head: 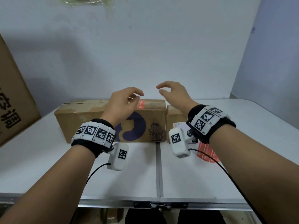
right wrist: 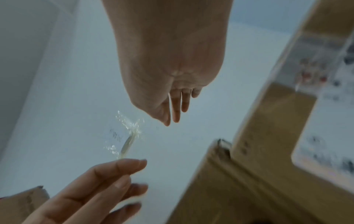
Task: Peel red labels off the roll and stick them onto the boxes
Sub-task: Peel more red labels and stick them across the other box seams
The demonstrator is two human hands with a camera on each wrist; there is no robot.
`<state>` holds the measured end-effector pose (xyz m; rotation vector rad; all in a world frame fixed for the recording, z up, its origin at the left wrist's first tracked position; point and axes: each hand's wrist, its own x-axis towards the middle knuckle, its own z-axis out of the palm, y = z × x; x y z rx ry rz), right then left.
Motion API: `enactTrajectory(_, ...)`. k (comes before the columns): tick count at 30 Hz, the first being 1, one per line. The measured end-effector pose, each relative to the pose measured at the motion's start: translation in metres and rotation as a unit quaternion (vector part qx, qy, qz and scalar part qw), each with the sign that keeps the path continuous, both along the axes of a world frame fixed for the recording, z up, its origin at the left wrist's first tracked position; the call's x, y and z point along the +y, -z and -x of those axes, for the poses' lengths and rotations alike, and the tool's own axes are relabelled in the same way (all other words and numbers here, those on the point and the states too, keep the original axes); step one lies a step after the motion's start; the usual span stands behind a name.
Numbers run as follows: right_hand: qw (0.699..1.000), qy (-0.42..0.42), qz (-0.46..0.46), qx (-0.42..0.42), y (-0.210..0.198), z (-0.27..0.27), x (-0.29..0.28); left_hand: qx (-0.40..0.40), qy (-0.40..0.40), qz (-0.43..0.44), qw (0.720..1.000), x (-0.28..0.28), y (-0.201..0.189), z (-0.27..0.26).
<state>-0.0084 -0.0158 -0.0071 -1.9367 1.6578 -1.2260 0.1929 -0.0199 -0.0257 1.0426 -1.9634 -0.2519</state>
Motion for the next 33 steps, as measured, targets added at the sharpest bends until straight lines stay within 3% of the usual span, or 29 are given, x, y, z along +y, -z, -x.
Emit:
enactTrajectory(3, 0.996, 0.043, 0.053, -0.049, -0.014, 0.032, 0.009, 0.010, 0.041, -0.021, 0.999, 0.007, -0.010, 0.035)
enactTrajectory(7, 0.994, 0.092, 0.042, -0.050, -0.007, 0.075, 0.020, -0.087, 0.124, -0.021, 0.988, 0.018, -0.004, 0.090)
enactTrajectory(12, 0.992, 0.116, -0.002, -0.039, 0.015, 0.108, 0.035, -0.213, 0.220, -0.072, 0.949, 0.028, 0.013, 0.136)
enactTrajectory(16, 0.995, 0.084, -0.024, -0.055, 0.026, 0.119, 0.051, -0.342, 0.232, -0.053, 0.909, 0.030, 0.022, 0.149)
enactTrajectory(21, 0.994, 0.051, -0.093, -0.034, 0.029, 0.121, 0.064, -0.398, 0.224, -0.027, 0.889, 0.028, 0.026, 0.155)
enactTrajectory(26, 0.983, 0.004, -0.175, 0.048, 0.027, 0.119, 0.076, -0.398, 0.191, -0.045, 0.896, 0.025, 0.028, 0.157)
enactTrajectory(30, 0.957, -0.007, -0.239, 0.164, 0.029, 0.124, 0.086, -0.318, 0.177, -0.120, 0.924, 0.025, 0.026, 0.152)
enactTrajectory(33, 0.958, 0.002, -0.229, 0.170, 0.036, 0.127, 0.094, -0.259, 0.165, -0.146, 0.940, 0.027, 0.026, 0.149)
